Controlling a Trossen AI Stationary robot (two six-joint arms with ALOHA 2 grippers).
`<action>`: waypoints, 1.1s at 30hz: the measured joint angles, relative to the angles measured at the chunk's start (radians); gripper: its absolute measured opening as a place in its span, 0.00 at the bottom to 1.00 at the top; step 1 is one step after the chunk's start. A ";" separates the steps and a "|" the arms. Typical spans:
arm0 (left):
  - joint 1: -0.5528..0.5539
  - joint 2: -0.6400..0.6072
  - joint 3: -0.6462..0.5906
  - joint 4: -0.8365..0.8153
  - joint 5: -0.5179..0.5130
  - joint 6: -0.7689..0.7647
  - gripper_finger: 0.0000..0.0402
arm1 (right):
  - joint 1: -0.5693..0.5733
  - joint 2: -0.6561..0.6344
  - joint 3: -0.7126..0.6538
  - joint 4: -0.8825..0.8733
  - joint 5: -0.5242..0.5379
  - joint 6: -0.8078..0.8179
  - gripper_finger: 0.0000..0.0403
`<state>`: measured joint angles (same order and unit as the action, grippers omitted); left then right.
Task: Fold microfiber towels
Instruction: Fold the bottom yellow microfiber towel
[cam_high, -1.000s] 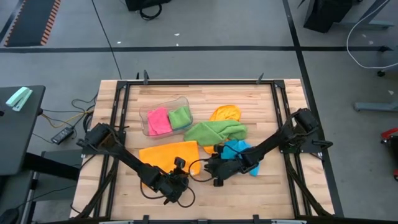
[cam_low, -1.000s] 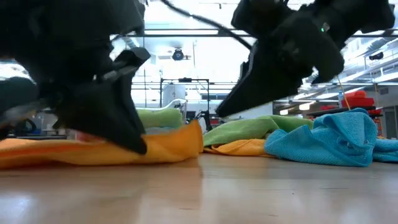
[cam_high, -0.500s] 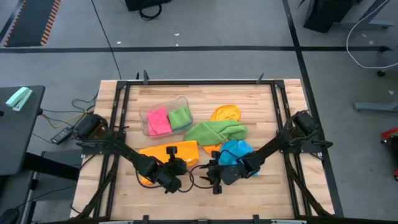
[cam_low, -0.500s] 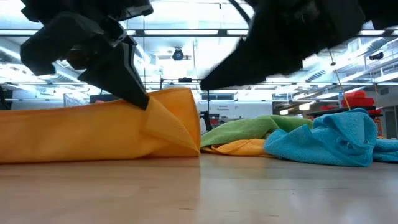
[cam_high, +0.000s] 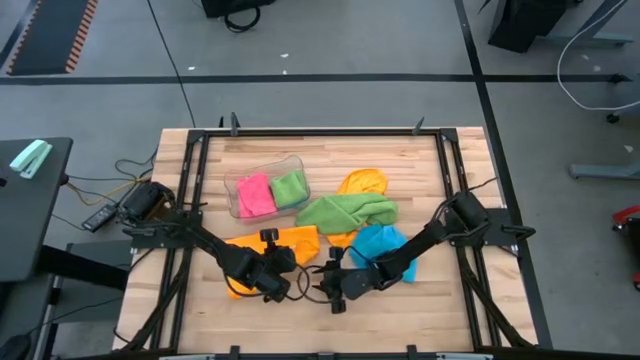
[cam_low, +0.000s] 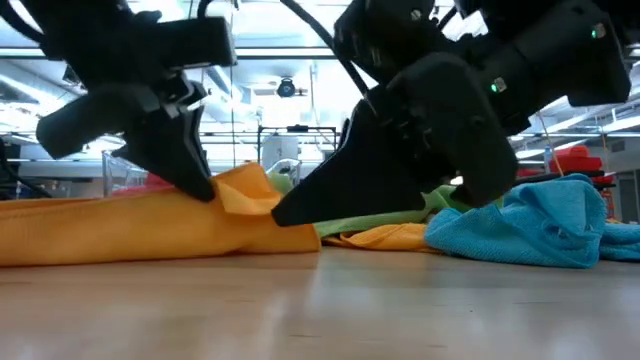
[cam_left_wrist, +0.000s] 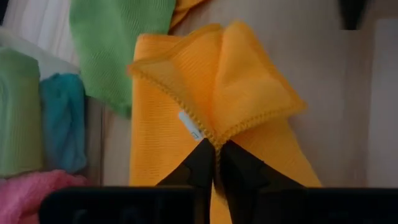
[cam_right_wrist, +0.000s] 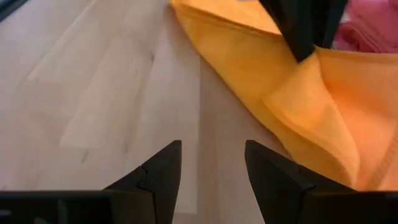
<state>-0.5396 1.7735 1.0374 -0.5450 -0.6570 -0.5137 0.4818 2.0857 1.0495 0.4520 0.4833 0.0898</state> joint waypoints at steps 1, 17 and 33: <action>0.000 0.000 -0.005 0.001 0.000 -0.002 0.08 | -0.004 0.000 0.010 -0.004 -0.002 -0.013 0.46; 0.005 0.000 -0.015 0.002 0.055 -0.054 0.10 | -0.063 -0.004 0.028 -0.010 0.044 -0.275 0.46; 0.007 0.000 -0.015 0.030 0.069 -0.085 0.08 | -0.108 -0.005 0.028 -0.068 0.033 -0.649 0.46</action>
<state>-0.5329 1.7737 1.0225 -0.5153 -0.5877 -0.5987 0.3741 2.0811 1.0775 0.3840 0.5165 -0.5590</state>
